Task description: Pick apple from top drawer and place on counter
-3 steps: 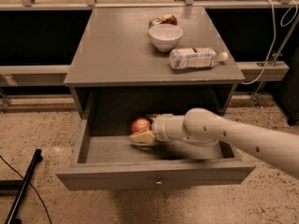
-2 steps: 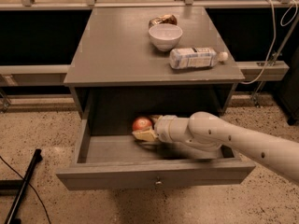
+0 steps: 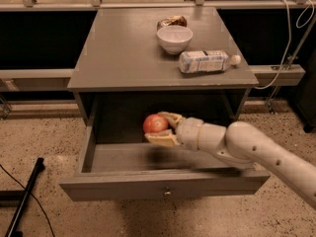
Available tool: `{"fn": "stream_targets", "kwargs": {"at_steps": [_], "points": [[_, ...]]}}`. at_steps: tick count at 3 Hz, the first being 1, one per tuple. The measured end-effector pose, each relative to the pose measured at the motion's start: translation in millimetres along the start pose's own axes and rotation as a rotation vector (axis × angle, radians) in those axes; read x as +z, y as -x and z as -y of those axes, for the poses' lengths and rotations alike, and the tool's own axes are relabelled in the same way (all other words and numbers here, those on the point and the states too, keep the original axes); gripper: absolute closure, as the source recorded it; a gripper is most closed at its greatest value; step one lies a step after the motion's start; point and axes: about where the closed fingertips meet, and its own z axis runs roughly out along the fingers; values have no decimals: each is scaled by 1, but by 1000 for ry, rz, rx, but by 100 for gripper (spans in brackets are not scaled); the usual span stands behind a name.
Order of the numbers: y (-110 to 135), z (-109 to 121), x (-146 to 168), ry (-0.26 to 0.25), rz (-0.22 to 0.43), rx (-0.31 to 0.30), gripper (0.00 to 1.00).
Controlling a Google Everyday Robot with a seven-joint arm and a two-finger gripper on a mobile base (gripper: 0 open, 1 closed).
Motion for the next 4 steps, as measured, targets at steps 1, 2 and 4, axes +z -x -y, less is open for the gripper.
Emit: {"fn": "stream_targets", "kwargs": {"at_steps": [1,2,4], "points": [[104,-40,-74,69,21,-257,100],[168,-34,-98,103,-42,-359,100],[201,61,-83,175,-258,-254,100]]}}
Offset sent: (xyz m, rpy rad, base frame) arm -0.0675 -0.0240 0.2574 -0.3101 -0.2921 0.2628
